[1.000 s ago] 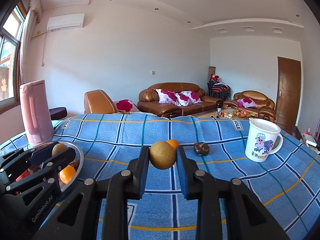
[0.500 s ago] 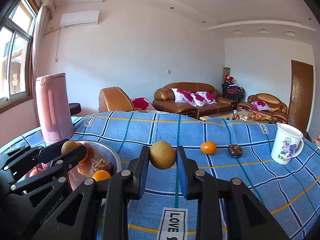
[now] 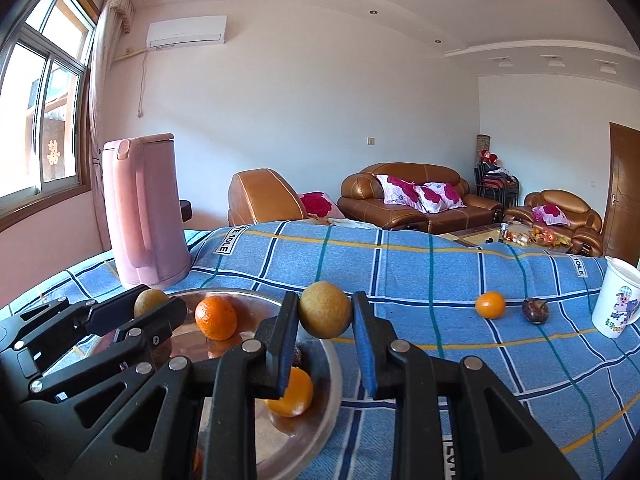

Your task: Organize fruits

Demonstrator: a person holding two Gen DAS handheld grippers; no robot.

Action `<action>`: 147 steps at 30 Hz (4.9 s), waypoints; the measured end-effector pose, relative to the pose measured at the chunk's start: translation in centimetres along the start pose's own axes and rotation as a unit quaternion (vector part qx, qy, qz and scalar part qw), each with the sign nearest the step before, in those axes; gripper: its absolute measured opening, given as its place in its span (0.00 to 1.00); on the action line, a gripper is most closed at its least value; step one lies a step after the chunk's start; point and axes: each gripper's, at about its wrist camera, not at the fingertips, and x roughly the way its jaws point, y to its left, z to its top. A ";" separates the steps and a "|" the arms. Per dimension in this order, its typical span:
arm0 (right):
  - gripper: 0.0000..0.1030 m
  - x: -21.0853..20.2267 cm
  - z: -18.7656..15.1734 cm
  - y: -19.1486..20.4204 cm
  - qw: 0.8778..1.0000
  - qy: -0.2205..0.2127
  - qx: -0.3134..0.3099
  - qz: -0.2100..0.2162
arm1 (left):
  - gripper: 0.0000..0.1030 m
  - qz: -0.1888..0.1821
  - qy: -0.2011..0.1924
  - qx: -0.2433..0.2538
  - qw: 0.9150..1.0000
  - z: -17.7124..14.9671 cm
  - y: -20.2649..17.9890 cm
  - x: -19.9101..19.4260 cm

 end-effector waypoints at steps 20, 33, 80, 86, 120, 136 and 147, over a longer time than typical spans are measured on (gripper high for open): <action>0.28 6.2 0.1 2.1 0.993 0.106 0.018 0.051 | 0.26 0.040 0.066 -0.027 0.997 -0.8 2.8 2.6; 0.28 6.7 -0.1 1.9 0.989 0.125 0.020 0.073 | 0.26 0.050 0.092 -0.027 0.994 -0.9 3.3 3.8; 0.91 1.1 0.0 -3.3 0.998 0.006 0.068 -0.011 | 1.00 0.161 -0.022 -0.066 0.985 -1.1 3.8 0.5; 0.91 0.6 -0.3 -4.9 0.997 0.011 0.071 -0.024 | 1.00 0.173 -0.041 -0.045 0.983 -1.2 2.3 -0.2; 0.91 -3.5 -1.3 -22.5 0.981 0.022 0.119 -0.154 | 1.00 0.039 -0.022 0.070 0.997 -0.2 -14.7 1.0; 0.87 2.8 -0.7 -27.3 0.978 0.122 0.092 -0.139 | 1.00 0.018 0.081 0.062 0.995 2.0 -20.7 7.9; 0.60 13.7 -1.1 -29.2 0.953 0.270 0.099 -0.098 | 1.00 0.001 0.140 0.031 0.990 2.5 -20.9 13.4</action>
